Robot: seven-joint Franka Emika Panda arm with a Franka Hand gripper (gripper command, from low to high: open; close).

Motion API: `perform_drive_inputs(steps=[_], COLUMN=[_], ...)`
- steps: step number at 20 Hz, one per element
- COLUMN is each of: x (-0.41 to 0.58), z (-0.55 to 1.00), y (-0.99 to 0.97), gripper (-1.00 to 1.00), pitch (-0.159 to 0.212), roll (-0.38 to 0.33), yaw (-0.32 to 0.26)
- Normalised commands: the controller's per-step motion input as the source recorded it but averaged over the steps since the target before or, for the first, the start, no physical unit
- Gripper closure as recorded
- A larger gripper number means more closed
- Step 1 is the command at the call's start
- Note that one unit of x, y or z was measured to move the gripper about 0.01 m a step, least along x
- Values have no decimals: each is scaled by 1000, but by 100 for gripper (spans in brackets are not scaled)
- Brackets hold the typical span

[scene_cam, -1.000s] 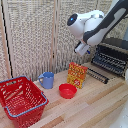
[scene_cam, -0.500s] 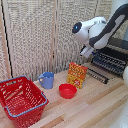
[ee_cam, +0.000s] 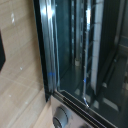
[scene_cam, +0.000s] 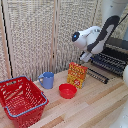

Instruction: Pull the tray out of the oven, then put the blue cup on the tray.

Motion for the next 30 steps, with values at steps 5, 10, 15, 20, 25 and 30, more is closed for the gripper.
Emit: perform_drive_inputs(steps=[5, 10, 15, 20, 25, 30], x=[-166, -43, 0, 19, -2, 0], z=[-222, 67, 187, -26, -42, 3], y=[-531, -643, -529, -398, -533, -381], gripper=[-100, -100, -100, -100, -100, 100], pitch=[9, -30, -10, 6, 29, 5], roll=[-29, -23, -49, -28, -48, 83], yaw=[3, -19, -74, -43, 3, 6])
